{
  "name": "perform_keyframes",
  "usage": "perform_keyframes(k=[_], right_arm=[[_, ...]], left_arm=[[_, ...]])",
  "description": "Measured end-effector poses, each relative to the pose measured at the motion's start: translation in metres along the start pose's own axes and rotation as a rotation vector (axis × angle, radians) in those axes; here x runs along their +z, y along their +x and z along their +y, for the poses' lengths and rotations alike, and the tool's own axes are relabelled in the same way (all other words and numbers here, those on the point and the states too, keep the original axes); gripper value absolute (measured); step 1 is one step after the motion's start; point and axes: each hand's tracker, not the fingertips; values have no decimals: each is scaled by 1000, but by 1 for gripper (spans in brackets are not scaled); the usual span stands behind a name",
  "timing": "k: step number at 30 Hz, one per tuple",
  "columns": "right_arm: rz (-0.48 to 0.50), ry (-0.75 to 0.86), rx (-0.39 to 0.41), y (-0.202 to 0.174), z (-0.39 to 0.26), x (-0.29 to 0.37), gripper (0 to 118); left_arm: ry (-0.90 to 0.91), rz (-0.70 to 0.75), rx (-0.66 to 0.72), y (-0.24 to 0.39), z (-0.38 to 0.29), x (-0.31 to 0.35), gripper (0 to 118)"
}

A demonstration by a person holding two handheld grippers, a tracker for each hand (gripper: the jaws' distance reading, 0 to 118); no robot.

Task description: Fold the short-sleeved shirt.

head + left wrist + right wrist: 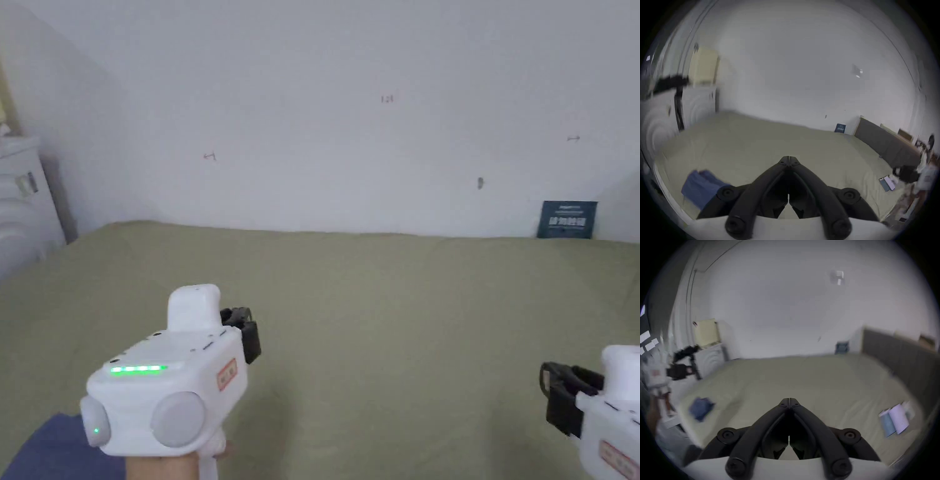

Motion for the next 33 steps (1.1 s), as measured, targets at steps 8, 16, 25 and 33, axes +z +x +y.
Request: perform_keyframes(k=[8, 16, 25, 33], right_arm=[[-187, 180, 119, -24, 38, 29, 0], [-158, 169, 88, -27, 43, 57, 0], [-116, 173, 73, -36, 44, 60, 0], [-132, 226, 53, -28, 55, 67, 116]], left_arm=[[134, 74, -136, 100, 11, 40, 1], [108, 51, -54, 86, 10, 70, 2], [72, 22, -150, 99, 9, 69, 9], [58, 98, -113, 88, 17, 60, 118]])
